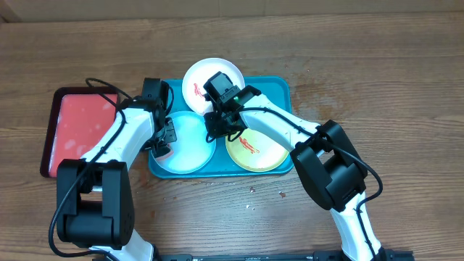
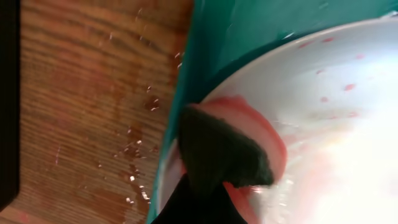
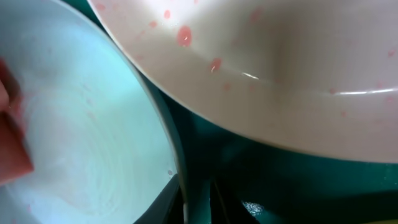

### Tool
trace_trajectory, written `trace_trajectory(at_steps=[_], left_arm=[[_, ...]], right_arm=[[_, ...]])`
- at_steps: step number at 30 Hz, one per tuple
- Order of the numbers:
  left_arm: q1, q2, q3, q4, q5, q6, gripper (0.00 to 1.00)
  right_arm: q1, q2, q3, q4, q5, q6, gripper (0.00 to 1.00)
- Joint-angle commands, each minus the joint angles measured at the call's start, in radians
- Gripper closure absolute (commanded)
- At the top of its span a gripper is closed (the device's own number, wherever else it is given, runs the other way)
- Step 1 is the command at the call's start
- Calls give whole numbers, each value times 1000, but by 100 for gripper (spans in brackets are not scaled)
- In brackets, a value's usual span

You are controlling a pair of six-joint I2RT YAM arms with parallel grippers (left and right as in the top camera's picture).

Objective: Clean dirty plates on tray and stack at the side

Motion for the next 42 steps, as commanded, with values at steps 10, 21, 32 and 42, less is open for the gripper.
trace_trajectory(at_steps=[10, 21, 32, 42], left_arm=[[-29, 49, 78, 99, 449, -56, 96], [3, 128, 78, 54, 99, -60, 96], [24, 128, 118, -81, -282, -60, 96], [40, 23, 388, -270, -266, -153, 96]], right_arm=[[-3, 8, 14, 9, 26, 0, 84], [-3, 8, 14, -3, 26, 0, 84], [-3, 8, 14, -5, 26, 0, 89], [1, -34, 29, -6, 16, -11, 96]])
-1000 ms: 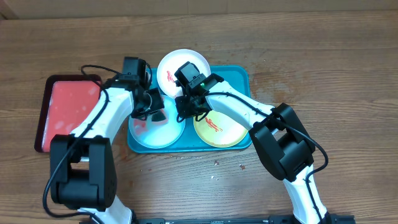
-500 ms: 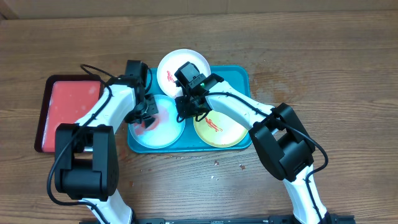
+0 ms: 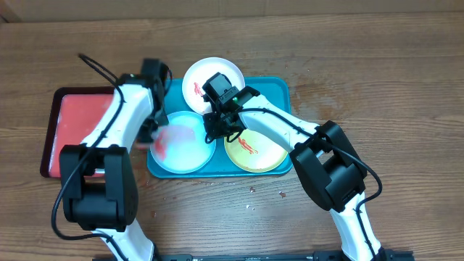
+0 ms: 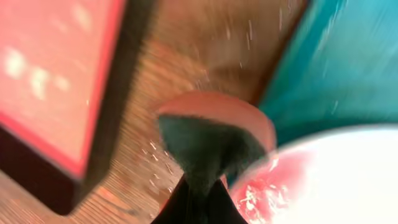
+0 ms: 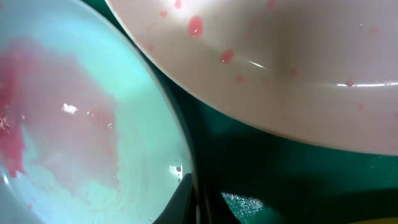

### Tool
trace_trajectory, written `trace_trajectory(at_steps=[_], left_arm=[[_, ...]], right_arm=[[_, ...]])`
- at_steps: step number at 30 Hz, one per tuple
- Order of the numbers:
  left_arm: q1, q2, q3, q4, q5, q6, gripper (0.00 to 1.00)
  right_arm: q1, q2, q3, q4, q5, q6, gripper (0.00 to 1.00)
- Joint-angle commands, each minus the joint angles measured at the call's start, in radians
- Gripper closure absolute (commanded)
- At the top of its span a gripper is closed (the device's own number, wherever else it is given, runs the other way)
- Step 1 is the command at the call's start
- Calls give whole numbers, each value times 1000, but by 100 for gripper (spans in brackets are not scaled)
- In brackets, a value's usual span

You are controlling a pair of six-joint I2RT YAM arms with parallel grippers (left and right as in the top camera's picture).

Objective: Clean dirty plates on tray and stack at the side

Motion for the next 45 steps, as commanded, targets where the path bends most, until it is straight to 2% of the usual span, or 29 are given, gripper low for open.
trace_trajectory(at_steps=[1, 6, 10, 12, 14, 17, 22, 25, 32, 38, 42, 45], left_arm=[[29, -113, 116, -24, -53, -45, 96], [149, -246, 159, -25, 23, -45, 96], [306, -294, 158, -37, 129, -45, 96], [373, -292, 157, -50, 171, -45, 96], [439, -281, 156, -57, 212, -45, 96], [488, -267, 156, -56, 230, -45, 96], [532, -240, 156, -58, 261, -45, 96], [534, -230, 156, -57, 266, -44, 96], [534, -229, 156, -53, 266, -45, 96], [534, -229, 156, -53, 267, -45, 96], [534, -229, 156, -53, 267, -45, 96], [534, -229, 156, -52, 267, -45, 96]], right_arm=[[-3, -51, 29, -2, 24, -40, 96], [24, -124, 76, -3, 85, -111, 96], [73, -171, 132, -7, 385, -116, 96], [101, -188, 158, -6, 541, -162, 96], [144, -201, 192, -2, 721, -253, 96], [187, -203, 225, 3, 881, -363, 96], [258, -203, 230, 61, 1109, -650, 96], [290, -203, 230, 89, 1170, -759, 96], [328, -203, 230, 158, 1291, -769, 96], [334, -203, 230, 161, 1297, -840, 96], [334, -203, 230, 161, 1291, -830, 96], [334, -203, 229, 152, 1216, -737, 96]])
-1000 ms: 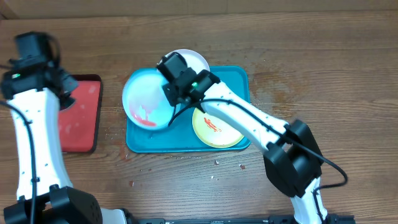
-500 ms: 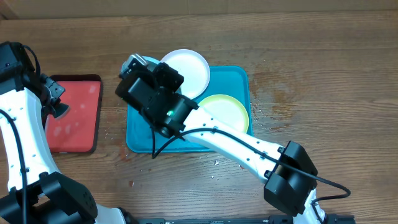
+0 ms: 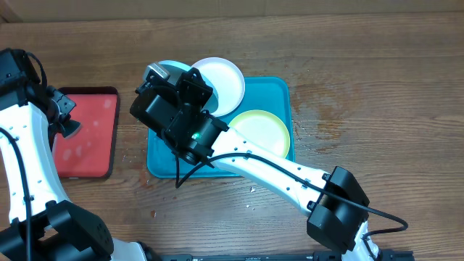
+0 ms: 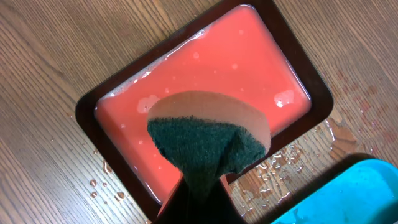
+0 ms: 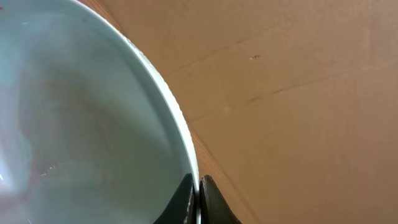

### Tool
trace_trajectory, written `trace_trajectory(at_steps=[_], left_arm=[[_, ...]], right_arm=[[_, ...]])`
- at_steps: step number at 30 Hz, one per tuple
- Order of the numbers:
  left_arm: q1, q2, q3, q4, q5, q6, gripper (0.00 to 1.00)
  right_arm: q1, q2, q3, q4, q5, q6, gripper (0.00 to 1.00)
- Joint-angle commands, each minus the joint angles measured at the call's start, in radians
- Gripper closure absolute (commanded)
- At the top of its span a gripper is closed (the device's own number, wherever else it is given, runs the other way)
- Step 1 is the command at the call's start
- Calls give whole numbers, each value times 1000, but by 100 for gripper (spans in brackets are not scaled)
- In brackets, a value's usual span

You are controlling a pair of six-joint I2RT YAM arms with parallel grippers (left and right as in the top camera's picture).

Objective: Clean dirty plates on tray and stack at the side

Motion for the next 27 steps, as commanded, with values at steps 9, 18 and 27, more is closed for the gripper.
trace_trajectory(at_steps=[9, 18, 27], left_arm=[[2, 6, 6, 3, 21, -18, 96], [2, 6, 6, 5, 41, -17, 96], [2, 6, 6, 17, 42, -17, 96]], right_arm=[[-31, -16, 14, -74, -269, 181, 96], [-280, -114, 14, -72, -664, 543, 96], [-778, -51, 5, -397, -1203, 781, 96]])
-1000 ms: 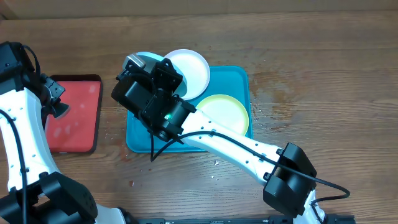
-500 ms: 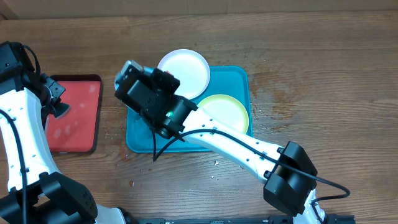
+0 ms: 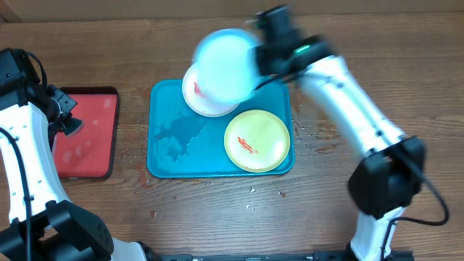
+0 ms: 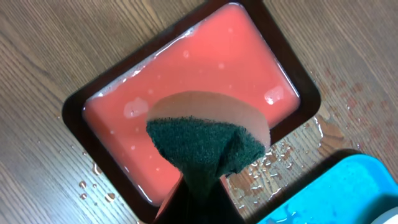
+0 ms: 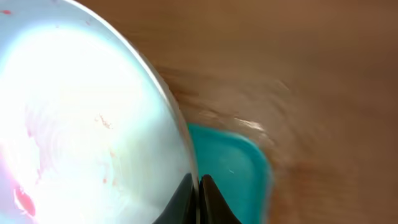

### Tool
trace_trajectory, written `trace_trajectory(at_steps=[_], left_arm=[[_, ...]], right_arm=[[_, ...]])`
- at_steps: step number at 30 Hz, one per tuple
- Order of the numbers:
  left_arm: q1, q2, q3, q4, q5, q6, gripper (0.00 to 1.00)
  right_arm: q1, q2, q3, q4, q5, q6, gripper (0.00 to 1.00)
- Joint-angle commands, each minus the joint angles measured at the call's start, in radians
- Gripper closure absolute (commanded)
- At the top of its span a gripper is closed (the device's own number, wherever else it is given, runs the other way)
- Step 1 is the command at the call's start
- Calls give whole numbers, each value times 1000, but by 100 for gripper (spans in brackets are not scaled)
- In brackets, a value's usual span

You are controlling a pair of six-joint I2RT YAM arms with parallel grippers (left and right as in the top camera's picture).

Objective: Clean dirty plates on tray and stack at the side
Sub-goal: 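Carry the light-blue plate right and set it on the table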

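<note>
A light blue plate (image 3: 223,67) hangs in the air over the back of the teal tray (image 3: 170,148), with my right gripper (image 3: 255,64) shut on its right rim. The right wrist view shows the jaws (image 5: 198,186) pinching that rim, faint pink streaks on the plate (image 5: 93,124). Below it a white plate (image 3: 203,105) lies half hidden. A yellow-green plate (image 3: 257,141) with a red smear sits on the tray's right. My left gripper (image 4: 199,190) is shut on a green-faced sponge (image 4: 205,140), held above the dark tray of red liquid (image 4: 186,81).
The red-liquid tray (image 3: 83,134) stands on the wooden table left of the teal tray. Water drops and pink splashes lie on the wood between the two trays (image 4: 329,134). The teal tray's left half (image 3: 174,134) is wet.
My right arm has swung the blue plate from the tray's back left corner to above the tray's back middle, over the white plate. The left gripper with the sponge has hardly moved.
First the sponge pressed on the blue plate in the tray while my right gripper pinched its rim. Then the sponge was off the plate at the tray's left edge. Later it hung over the red tray, with the plate raised. The plate now sits farther right.
</note>
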Motion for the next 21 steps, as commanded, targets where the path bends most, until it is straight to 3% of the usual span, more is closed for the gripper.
trace_trajectory(at_steps=[1, 7, 14, 15, 16, 19, 21], left_arm=[[2, 6, 6, 5, 7, -17, 95], [2, 6, 6, 8, 8, -17, 96], [2, 6, 6, 8, 8, -17, 96], [2, 6, 6, 8, 8, -17, 96], [2, 6, 6, 8, 8, -17, 96], [2, 6, 6, 10, 8, -17, 96], [2, 6, 6, 11, 10, -17, 96]], right_arm=[[-133, 10, -1, -74, -179, 138, 96], [-363, 72, -68, -124, -167, 138, 96], [-503, 91, -219, 8, -158, 138, 96], [-511, 91, -231, 23, -158, 138, 93], [-517, 91, -236, 35, -161, 138, 84], [-517, 91, -237, 44, -161, 138, 79], [-508, 91, -236, 48, -185, 138, 56]])
